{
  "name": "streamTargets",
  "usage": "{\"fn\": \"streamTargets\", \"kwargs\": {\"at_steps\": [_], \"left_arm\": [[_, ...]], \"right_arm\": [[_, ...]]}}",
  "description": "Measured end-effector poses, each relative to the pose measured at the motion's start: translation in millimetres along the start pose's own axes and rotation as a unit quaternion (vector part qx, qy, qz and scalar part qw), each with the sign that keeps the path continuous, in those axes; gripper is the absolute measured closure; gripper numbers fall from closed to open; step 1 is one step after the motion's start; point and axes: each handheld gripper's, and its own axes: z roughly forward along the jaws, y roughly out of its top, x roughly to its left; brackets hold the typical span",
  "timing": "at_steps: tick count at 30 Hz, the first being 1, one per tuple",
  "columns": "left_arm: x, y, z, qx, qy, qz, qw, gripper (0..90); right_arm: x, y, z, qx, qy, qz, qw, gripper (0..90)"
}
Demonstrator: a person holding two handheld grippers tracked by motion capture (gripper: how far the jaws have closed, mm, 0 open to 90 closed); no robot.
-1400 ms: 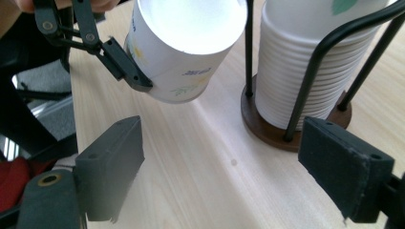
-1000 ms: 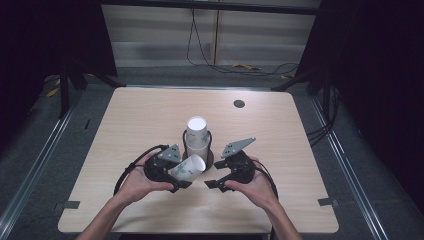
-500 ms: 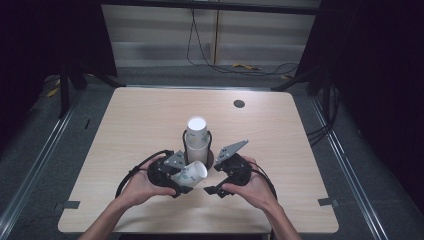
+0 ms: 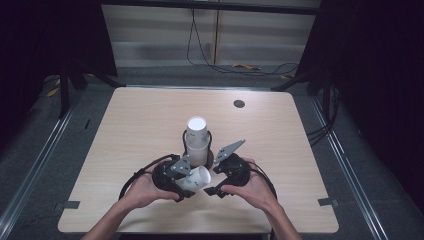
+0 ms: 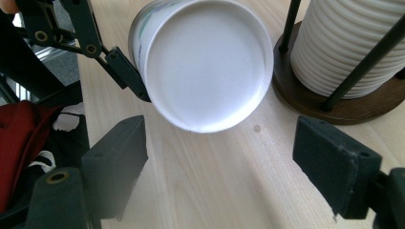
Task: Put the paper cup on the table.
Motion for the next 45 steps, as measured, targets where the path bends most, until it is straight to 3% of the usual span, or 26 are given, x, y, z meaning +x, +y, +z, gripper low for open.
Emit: {"fn": "streamTargets", "kwargs": {"at_steps": [17,33,45], "left_arm": [[-6.8,4.2,8.2,0.015,0.001,0.024,0.9996,29.5],[-16.0,9.0,15.5,0.027,0.003,0.048,0.9985,29.6],[-18.6,9.2,15.8,0.025,0.004,0.055,0.9982,29.6]], "right_arm": [[1.5,1.3,5.2,0.015,0.022,-0.014,0.9995,19.5],[6.3,6.8,12.9,0.019,0.046,-0.032,0.9983,32.0],[6.8,8.1,15.3,0.028,0.05,-0.034,0.9978,32.1]]}}
